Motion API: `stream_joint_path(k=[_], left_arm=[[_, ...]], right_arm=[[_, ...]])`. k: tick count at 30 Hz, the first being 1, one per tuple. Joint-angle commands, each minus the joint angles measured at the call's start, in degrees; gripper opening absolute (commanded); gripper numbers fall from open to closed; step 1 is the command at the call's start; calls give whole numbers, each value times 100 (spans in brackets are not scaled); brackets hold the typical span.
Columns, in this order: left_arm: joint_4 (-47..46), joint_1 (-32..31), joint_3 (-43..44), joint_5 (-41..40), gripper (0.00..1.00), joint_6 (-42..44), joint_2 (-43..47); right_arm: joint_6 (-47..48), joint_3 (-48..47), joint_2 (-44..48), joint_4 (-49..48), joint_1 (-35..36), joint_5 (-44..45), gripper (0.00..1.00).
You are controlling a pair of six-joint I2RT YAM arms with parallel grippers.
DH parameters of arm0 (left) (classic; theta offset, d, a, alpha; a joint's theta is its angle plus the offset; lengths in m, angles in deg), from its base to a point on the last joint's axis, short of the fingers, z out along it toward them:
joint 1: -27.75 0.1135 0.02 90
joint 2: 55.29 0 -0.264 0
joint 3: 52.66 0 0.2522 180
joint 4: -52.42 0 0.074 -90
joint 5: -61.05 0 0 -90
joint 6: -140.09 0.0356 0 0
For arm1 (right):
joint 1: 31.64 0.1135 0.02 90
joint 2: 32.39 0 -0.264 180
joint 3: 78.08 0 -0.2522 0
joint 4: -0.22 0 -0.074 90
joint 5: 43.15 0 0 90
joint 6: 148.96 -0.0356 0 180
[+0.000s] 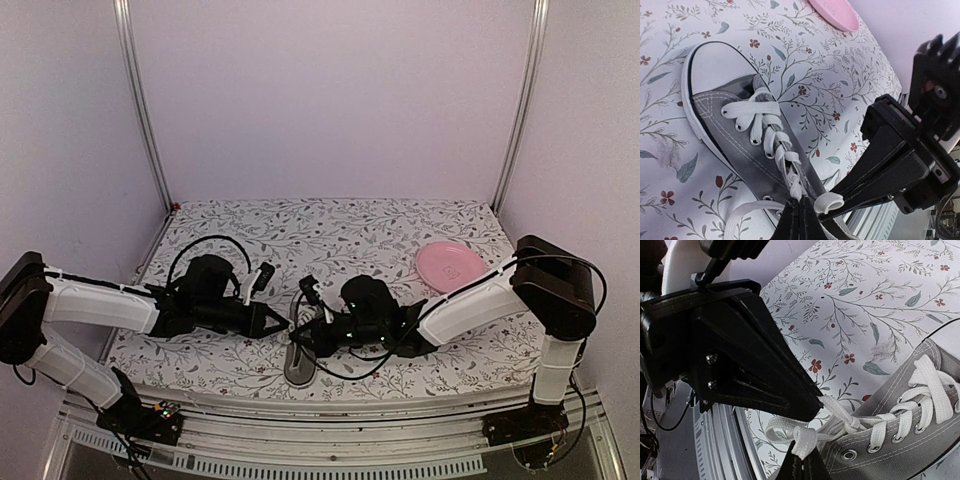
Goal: Tie the shoes
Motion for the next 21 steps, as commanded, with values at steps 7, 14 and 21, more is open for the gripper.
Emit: stream_joint_path(k=[7, 14, 21], left_arm=[[-323, 83, -169, 136, 0, -36, 29], [-385, 87, -228, 142, 0, -52, 47], [-588, 86, -348, 157, 0, -103, 82]], right_arm=[[161, -353, -311, 289, 41, -181, 2], [126, -489, -401, 491, 39, -75, 2], [50, -646, -519, 751, 36, -6, 2]])
